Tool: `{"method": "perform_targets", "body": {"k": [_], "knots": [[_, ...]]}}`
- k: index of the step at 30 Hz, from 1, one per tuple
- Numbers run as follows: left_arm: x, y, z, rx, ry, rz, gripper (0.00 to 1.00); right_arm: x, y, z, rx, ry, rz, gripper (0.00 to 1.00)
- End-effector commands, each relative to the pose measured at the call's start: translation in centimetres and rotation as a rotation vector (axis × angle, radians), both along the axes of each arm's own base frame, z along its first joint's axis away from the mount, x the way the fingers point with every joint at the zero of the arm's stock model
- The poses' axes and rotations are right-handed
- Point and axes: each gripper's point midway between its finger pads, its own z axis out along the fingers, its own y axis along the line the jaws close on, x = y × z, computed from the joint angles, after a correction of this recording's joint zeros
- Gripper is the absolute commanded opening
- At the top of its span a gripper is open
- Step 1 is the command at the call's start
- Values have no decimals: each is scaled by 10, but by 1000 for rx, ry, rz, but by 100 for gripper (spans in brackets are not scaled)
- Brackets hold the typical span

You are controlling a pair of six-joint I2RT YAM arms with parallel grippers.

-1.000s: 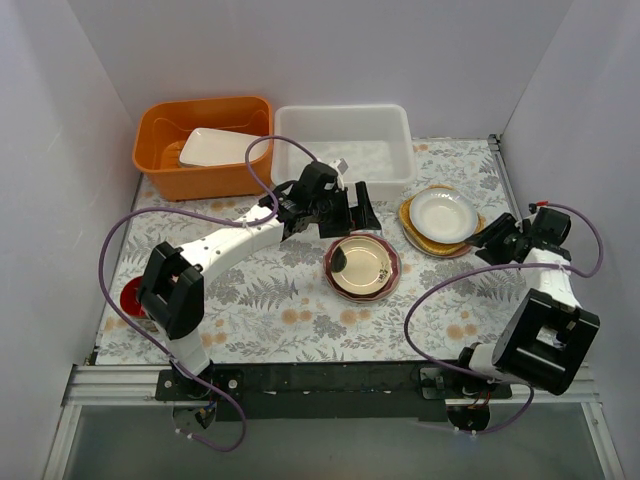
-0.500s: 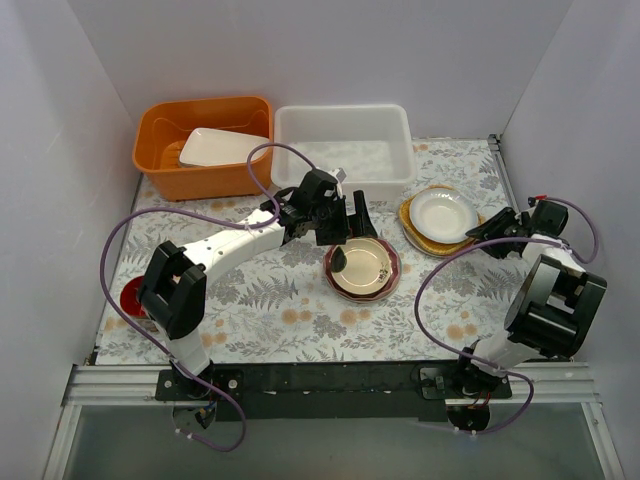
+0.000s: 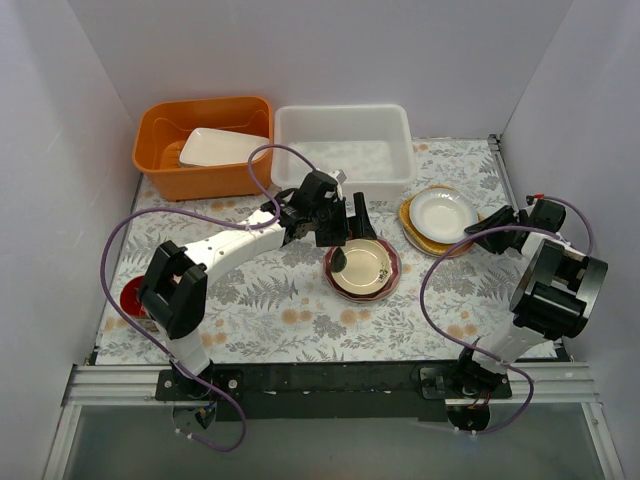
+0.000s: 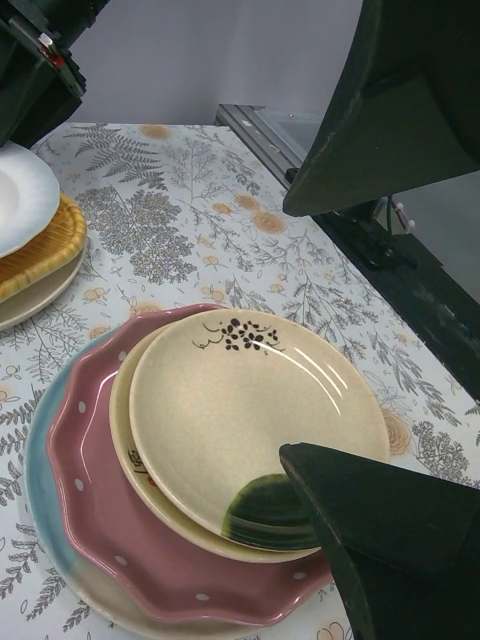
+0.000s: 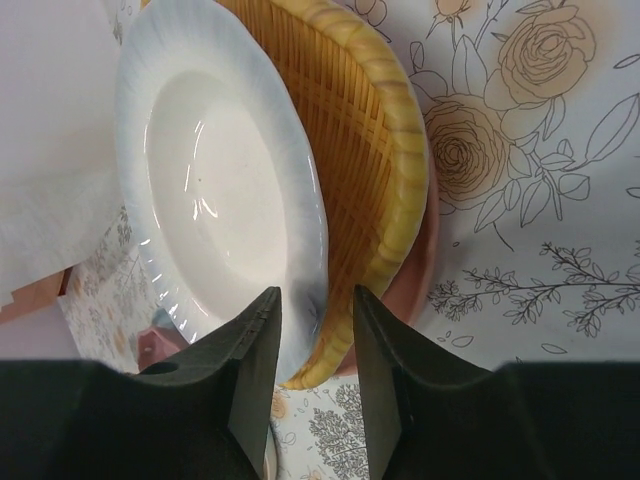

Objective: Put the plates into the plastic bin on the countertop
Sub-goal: Pick up the plate at the center of the board.

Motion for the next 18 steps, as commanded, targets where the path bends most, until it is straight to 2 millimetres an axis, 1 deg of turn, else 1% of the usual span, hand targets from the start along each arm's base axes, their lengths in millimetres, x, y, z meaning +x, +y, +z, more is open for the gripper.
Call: {"method": "perform_targets", "body": {"k": [1, 3, 4, 6, 7, 8, 9, 11, 14, 15, 16, 18], "knots": [[-1, -1, -5, 11, -4, -7, 98, 22, -6, 8, 16, -73, 9, 41], [-1, -1, -6, 12, -1, -7, 98, 23, -2, 0, 49, -66, 14, 40], [-1, -1, -7, 12, 1, -7, 98, 25, -1, 0, 51, -77, 18, 40], [-1, -1, -8, 14, 4, -5, 98, 23, 2, -8, 73, -68, 22, 38], [-2, -1, -9, 15, 5, -6, 98, 24, 2, -9, 75, -78, 23, 38], [-2, -1, -8, 14, 4, -6, 98, 23, 3, -11, 82, -75, 22, 37], [-1, -1, -7, 12, 5, -5, 98, 20, 6, -17, 97, -64, 28, 35], [-1, -1, -7, 13, 4, -4, 98, 20, 9, -17, 106, -80, 34, 31], [-1, -1, -5, 11, 0, -3, 98, 17, 11, -22, 113, -69, 35, 22], [-2, 0, -5, 10, -2, -2, 98, 16, 13, -23, 116, -69, 41, 11], [-2, 0, -4, 8, -2, -2, 98, 15, 13, -23, 116, -68, 42, 3], [-2, 1, -5, 11, -1, 5, 98, 14, 13, -21, 112, -72, 44, 1]]}}
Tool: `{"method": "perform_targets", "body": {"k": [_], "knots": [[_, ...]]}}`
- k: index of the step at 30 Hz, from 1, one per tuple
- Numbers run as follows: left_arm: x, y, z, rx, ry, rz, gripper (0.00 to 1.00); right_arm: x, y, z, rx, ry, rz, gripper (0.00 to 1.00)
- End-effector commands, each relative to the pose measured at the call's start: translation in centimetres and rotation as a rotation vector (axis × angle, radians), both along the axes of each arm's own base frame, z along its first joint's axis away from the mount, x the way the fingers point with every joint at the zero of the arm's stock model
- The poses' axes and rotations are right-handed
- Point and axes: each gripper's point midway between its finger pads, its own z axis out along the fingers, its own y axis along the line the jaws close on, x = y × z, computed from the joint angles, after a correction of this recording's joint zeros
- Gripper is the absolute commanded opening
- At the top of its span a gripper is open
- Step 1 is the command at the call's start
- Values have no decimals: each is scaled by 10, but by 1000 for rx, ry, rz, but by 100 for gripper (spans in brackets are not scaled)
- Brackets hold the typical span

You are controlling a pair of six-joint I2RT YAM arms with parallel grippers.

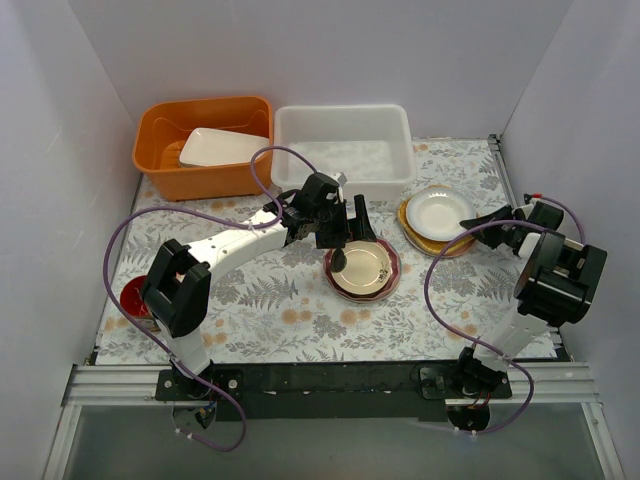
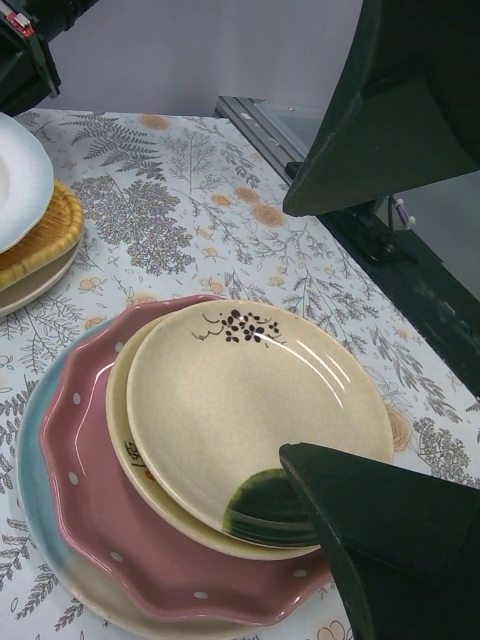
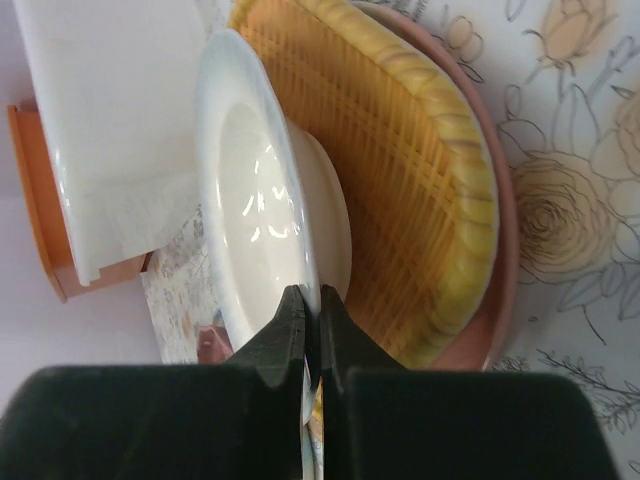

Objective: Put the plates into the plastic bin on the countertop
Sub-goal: Pick up the plate at the center of the board.

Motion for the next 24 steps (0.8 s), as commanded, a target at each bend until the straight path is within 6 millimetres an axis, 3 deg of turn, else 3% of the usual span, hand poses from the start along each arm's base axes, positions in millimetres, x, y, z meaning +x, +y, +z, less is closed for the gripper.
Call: {"method": "perform_targets", "body": {"k": [1, 7, 16, 24], "knots": [[-1, 1, 8, -10, -23, 8, 98, -7, -1, -15, -56, 20, 2, 1], [1, 3, 14, -20, -29, 32, 98, -7, 1, 9, -66, -30, 8, 1], [3, 3, 33, -55, -60, 46, 98, -11, 1, 67, -116, -143, -15, 1], [0, 3, 50, -106, -84, 51, 98, -25, 11, 122, -137, -236, -5, 1]]}}
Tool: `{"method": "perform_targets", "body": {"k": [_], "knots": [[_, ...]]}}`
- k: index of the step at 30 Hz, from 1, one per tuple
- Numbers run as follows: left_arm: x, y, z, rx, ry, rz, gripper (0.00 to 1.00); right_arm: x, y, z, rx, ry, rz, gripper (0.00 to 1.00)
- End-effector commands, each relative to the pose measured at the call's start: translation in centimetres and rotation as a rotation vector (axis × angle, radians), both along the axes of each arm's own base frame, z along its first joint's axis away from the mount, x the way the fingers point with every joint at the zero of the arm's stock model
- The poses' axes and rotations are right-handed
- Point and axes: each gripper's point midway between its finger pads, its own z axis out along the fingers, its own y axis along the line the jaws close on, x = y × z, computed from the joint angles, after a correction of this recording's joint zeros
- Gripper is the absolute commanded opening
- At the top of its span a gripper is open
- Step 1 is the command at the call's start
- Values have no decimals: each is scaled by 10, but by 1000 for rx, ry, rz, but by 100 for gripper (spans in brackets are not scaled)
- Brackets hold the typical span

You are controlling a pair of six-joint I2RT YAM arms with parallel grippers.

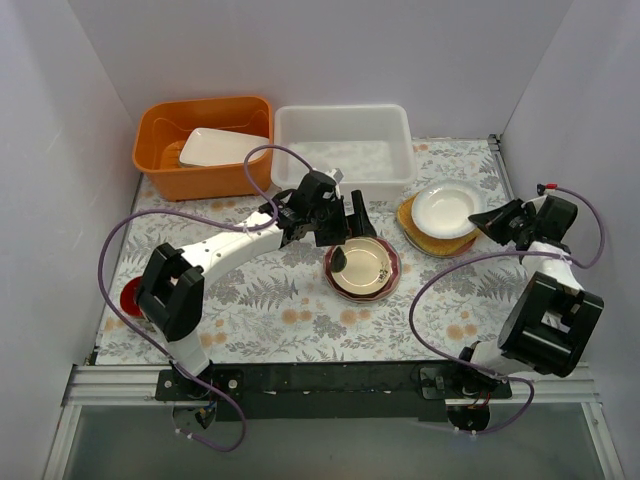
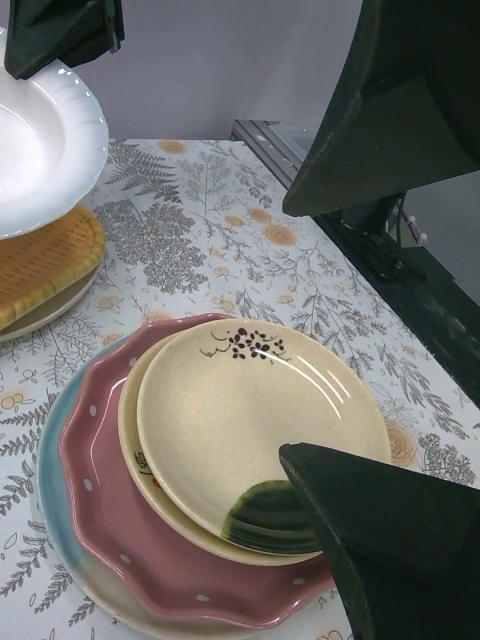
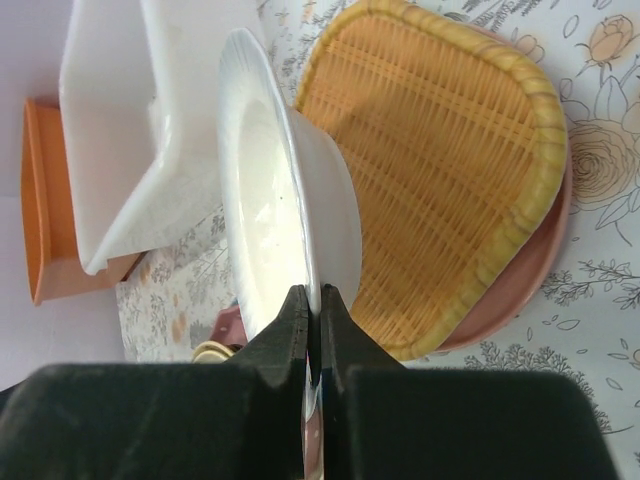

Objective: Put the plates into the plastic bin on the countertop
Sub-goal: Pick up the plate at the center of the board, then place the plate in the plastic bin.

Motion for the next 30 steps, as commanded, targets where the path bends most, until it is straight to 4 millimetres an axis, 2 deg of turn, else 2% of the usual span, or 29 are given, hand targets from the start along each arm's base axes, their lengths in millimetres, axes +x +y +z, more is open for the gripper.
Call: {"method": "perform_targets", "body": {"k": [1, 5, 12, 20, 30], "knots": [[-4, 1, 42, -88, -78, 7, 98, -3, 11, 55, -9, -135, 48, 1], [-6, 0, 50, -121, -89, 5, 98, -19, 25, 82, -4, -199, 85, 1], [-7, -9, 56, -197, -93, -15, 98, -42, 51, 104, 23, -273, 182, 1], [-2, -16, 51, -213, -90, -12, 98, -60, 78, 117, 55, -314, 279, 1], [-4, -15, 49, -244, -87, 1, 98, -78, 141, 109, 96, -300, 458, 1]]}}
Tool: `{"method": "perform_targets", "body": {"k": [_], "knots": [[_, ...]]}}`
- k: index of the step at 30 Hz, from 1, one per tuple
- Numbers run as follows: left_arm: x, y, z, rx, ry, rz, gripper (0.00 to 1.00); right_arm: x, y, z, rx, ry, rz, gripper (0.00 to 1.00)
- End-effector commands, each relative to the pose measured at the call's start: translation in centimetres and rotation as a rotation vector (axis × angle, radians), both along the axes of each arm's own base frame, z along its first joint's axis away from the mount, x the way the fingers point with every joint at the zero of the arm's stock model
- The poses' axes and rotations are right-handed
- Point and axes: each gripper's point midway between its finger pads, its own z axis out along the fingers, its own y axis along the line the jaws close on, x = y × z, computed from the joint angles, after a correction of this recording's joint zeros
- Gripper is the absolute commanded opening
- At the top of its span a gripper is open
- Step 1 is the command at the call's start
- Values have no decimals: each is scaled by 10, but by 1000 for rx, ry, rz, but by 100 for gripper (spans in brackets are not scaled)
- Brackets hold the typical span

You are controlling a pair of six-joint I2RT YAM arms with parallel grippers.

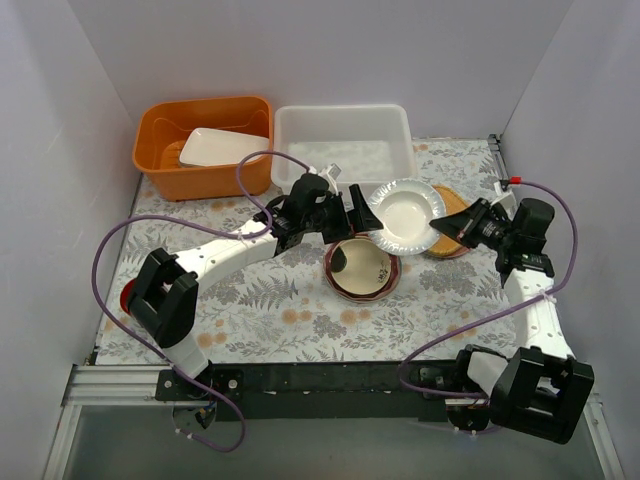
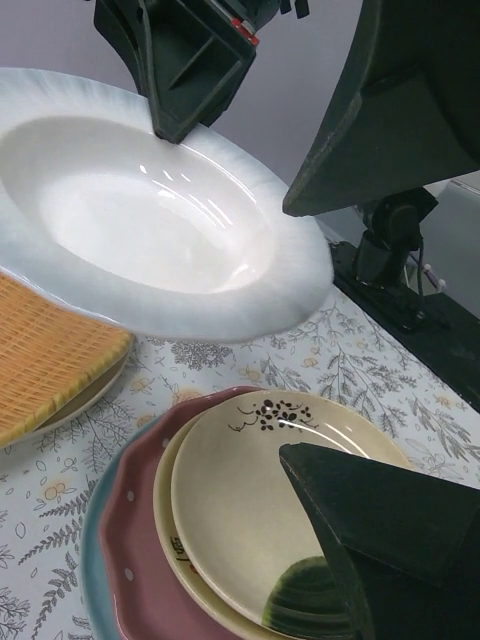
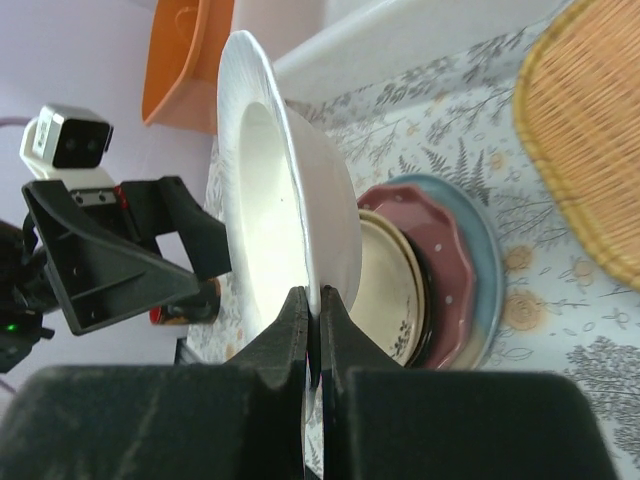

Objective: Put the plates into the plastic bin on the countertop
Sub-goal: Place the plate in the plastic bin.

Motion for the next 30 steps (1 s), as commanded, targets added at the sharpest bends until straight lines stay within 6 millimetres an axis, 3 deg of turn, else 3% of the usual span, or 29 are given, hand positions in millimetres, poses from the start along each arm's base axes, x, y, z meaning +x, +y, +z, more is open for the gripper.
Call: {"method": "perform_targets", "body": {"k": [1, 7, 14, 17, 18, 19, 20, 30], "knots": [[-5, 1, 18, -48, -30, -6, 98, -12, 31, 21, 26, -88, 115, 1], [-10, 5, 18, -62, -39, 4, 98, -19, 48, 20, 52, -91, 168, 1], [-12, 7, 17, -67, -40, 4, 76, -24, 62, 23, 72, -92, 212, 1], [-12, 4, 16, -72, -33, -7, 39, -25, 65, 23, 74, -91, 224, 1], [-12, 5, 13, -68, -27, -8, 25, -26, 65, 22, 73, -89, 224, 1], [-13, 4, 13, -67, -24, -9, 4, -26, 65, 20, 74, -86, 224, 1], [-12, 4, 13, -66, -24, -8, 0, -27, 66, 20, 73, -85, 229, 1], [-13, 13, 15, -54, -34, 22, 0, -27, 67, 11, 65, -72, 233, 1]]}}
